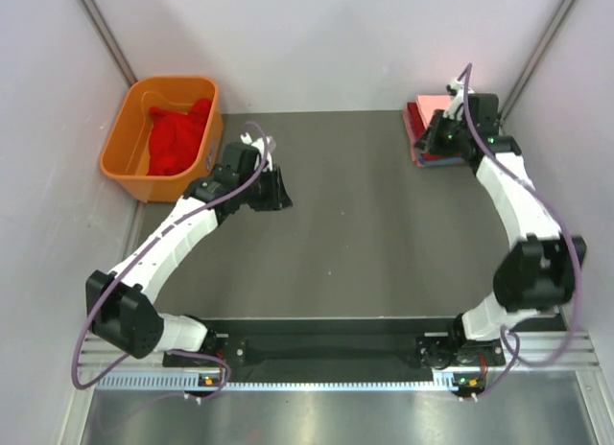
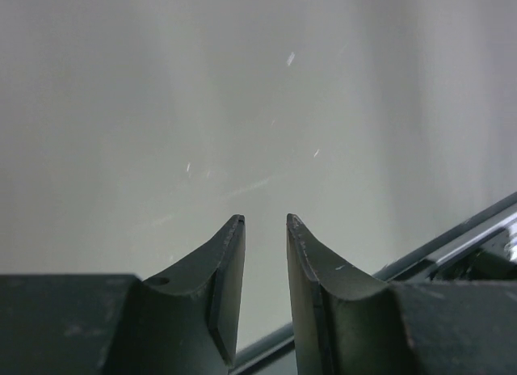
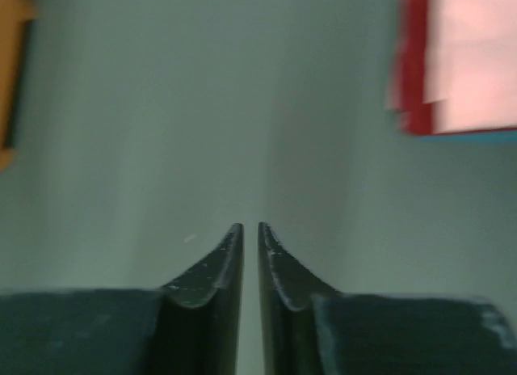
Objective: Fold and stack the t-shirts
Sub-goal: Neatly place the folded tshirt to the corner, then reset both grippers
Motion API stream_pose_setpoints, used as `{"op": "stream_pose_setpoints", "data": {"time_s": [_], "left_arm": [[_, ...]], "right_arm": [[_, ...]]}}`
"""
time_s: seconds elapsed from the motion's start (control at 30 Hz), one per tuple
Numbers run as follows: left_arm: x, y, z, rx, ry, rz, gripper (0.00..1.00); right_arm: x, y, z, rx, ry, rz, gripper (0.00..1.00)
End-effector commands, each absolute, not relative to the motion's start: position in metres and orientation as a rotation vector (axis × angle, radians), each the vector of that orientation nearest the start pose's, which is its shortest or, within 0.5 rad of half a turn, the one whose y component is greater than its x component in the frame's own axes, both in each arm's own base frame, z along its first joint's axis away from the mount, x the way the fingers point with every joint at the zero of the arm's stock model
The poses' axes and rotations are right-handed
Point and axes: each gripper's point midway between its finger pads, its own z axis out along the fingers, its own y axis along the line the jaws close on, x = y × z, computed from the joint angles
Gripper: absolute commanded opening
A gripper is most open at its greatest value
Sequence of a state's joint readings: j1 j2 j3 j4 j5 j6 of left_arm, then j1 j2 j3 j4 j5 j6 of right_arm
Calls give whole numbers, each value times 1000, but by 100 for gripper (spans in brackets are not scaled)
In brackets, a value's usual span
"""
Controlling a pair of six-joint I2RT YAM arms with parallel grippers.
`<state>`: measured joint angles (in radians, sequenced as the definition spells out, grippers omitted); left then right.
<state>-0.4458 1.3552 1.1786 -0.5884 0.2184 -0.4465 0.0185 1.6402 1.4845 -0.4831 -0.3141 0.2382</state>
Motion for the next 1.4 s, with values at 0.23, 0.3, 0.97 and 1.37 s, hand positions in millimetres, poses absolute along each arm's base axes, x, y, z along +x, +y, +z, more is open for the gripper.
{"op": "stream_pose_setpoints", "data": {"time_s": [0.23, 0.3, 0.97, 1.37], "left_arm": [[311, -204, 315, 174, 1998, -745, 61], [303, -201, 323, 170, 1968, -760, 75], [271, -204, 315, 183, 1955, -878, 99], [270, -204, 315, 206, 1947, -879, 98]], "right_arm": [[293, 144, 312, -109, 1949, 708, 100], [273, 134, 326, -82, 1884, 691, 100], [255, 114, 319, 63, 1883, 645, 100], [261, 108, 312, 76, 1905, 592, 100]]}}
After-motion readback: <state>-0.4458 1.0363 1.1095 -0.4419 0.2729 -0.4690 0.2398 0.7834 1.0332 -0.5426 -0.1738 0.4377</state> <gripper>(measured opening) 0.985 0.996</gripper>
